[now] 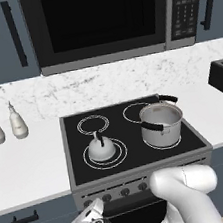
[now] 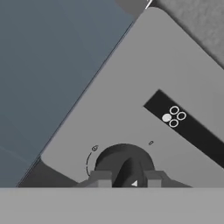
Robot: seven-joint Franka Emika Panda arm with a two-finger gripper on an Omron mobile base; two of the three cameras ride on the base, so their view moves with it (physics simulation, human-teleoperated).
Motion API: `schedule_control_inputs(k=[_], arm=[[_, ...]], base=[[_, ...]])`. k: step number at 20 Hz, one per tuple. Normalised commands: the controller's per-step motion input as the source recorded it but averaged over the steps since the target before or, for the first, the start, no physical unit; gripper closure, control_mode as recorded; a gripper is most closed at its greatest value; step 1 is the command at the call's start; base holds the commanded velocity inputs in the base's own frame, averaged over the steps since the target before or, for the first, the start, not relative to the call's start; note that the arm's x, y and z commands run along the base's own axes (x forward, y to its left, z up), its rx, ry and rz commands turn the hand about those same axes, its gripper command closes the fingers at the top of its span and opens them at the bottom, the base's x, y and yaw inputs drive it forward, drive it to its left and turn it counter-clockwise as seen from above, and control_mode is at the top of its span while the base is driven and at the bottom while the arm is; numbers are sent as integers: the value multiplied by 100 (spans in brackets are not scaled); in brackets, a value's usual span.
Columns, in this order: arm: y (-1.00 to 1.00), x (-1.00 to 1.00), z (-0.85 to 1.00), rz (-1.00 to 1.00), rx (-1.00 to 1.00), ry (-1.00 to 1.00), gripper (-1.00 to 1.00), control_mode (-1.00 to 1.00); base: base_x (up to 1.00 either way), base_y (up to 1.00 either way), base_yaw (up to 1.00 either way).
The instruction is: Pick the kettle from the counter and place it on a stove burner. Then turn the burner on.
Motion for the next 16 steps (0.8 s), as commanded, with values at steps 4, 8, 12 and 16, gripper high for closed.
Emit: schedule_control_inputs(k=[4, 8, 12, 16], arm=[[-9, 0, -24, 0, -5, 1, 100, -100], [-4, -4, -35, 3, -9, 1, 100, -100], [-5, -4, -39, 4, -12, 0, 100, -100], [-8, -3, -39, 4, -12, 0, 100, -100]], base=[[0, 0, 0], [0, 0, 0], [0, 0, 0], [0, 0, 0]])
